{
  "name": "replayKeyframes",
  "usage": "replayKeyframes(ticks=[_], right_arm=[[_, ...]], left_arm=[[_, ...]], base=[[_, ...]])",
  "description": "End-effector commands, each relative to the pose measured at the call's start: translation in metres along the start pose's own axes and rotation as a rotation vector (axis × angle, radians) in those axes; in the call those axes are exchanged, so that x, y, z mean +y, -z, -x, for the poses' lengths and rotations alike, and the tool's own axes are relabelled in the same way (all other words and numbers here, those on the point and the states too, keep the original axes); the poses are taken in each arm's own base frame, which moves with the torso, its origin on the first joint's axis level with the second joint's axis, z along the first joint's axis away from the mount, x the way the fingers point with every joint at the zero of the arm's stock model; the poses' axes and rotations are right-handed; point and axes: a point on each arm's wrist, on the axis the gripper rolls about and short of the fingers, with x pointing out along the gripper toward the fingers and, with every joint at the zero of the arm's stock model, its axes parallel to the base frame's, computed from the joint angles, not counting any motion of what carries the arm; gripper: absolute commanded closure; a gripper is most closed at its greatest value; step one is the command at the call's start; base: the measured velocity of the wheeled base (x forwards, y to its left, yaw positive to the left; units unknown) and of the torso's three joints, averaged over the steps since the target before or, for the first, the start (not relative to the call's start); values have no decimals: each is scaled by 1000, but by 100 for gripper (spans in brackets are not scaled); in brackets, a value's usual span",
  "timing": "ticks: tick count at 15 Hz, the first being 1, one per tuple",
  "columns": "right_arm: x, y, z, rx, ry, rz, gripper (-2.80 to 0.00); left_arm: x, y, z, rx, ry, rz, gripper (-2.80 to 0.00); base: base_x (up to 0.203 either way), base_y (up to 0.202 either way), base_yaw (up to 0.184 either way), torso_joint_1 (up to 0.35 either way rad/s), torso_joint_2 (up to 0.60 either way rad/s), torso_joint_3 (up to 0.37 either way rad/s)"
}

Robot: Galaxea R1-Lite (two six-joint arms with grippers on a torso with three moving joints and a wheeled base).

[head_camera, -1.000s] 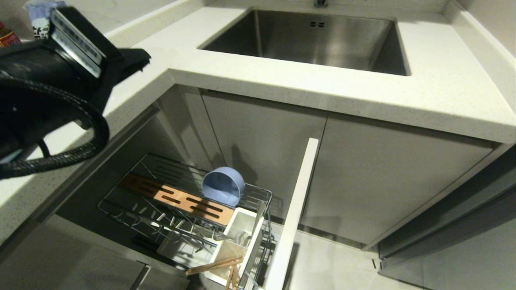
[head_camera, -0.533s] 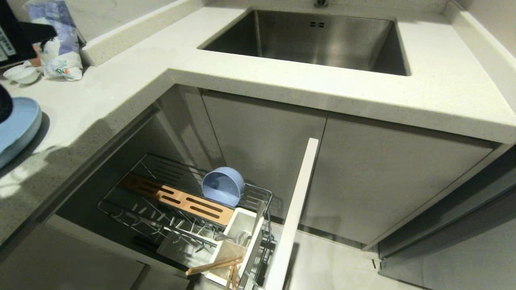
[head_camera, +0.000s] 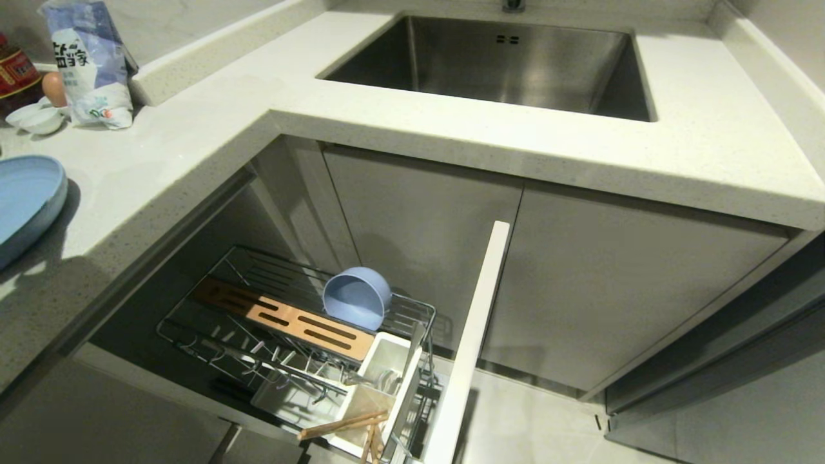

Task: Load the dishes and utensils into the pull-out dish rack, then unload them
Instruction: Pick up the plate and place it in the cupboard

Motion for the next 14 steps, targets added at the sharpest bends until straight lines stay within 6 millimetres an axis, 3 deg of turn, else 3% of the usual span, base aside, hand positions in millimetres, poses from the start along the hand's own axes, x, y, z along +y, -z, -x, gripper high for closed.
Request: replayKeyframes(ticks=[1,6,11,14], right_arm=[[0,6,-1,22,0,0,0],[0,6,-1,22,0,0,0],[0,6,-1,20,0,0,0],[0,6,-1,22,0,0,0]], left_arm=[[-10,-4,-13,24,-10,38,-280],[-17,-4,-51,93,-109,154,-280],[-27,-8,-85,143,-87,245,-280],[-28,-9,-93,155,-84,282,-280]], base=[[0,0,0,0,0,0],[0,0,0,0,0,0],[0,0,0,0,0,0],[0,0,0,0,0,0]])
